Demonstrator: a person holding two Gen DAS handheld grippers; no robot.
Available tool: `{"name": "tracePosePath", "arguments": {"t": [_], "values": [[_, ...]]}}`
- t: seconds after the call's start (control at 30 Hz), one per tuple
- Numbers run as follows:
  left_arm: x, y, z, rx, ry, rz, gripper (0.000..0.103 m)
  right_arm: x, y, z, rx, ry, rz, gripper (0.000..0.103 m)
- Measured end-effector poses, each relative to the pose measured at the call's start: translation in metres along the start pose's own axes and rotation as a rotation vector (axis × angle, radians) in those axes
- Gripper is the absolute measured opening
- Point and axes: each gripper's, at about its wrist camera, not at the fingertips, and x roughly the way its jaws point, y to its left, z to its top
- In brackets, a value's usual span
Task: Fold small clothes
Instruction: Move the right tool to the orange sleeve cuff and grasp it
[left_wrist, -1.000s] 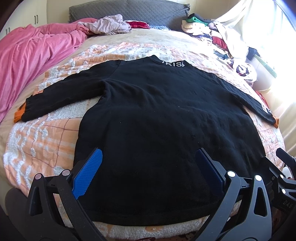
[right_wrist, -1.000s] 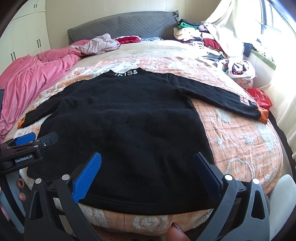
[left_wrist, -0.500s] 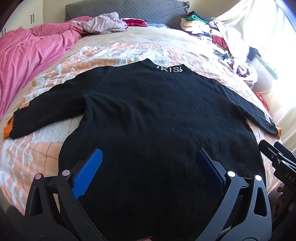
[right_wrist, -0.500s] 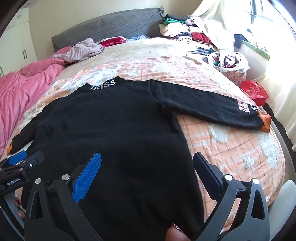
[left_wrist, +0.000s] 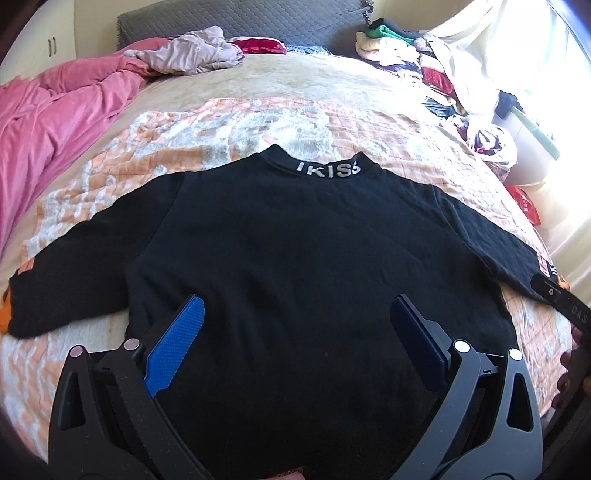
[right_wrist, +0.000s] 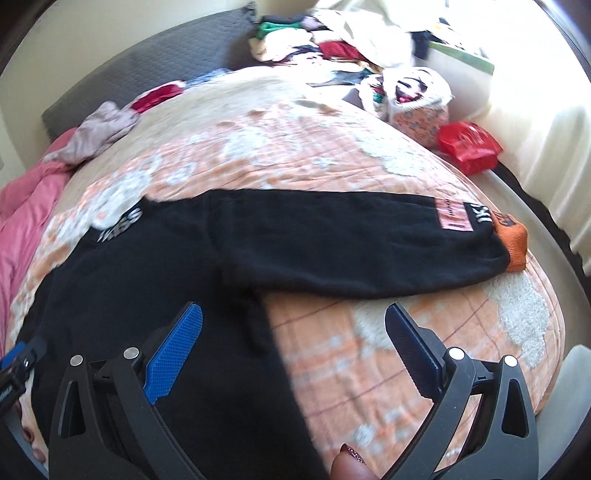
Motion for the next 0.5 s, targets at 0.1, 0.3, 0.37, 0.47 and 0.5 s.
{"name": "tracePosePath", "arguments": {"t": [0.1, 0.3, 0.37, 0.47, 0.5], "values": [[0.013, -0.006, 0.013, 0.024, 0.02, -0.01, 0.095, 0.013, -0.024, 0.009, 0.09, 0.007, -0.035, 0.099], [0.037, -0.015, 0.029, 0.047, 0.042, -0.03, 0.095, 0.024, -0.063, 0.014, 0.22, 0.006, -0.081, 0.099], [0.046, -0.018, 0.033, 0.048, 0.051, -0.041, 0.095, 0.027, -0.076, 0.015, 0.259, 0.006, -0.097, 0.099], [0.059, -0.024, 0.036, 0.05, 0.07, -0.05, 0.095, 0.032, -0.1, 0.016, 0.331, 0.013, -0.121, 0.099], [0.064, -0.026, 0.037, 0.048, 0.077, -0.057, 0.095, 0.034, -0.108, 0.016, 0.349, 0.015, -0.131, 0.099]]}}
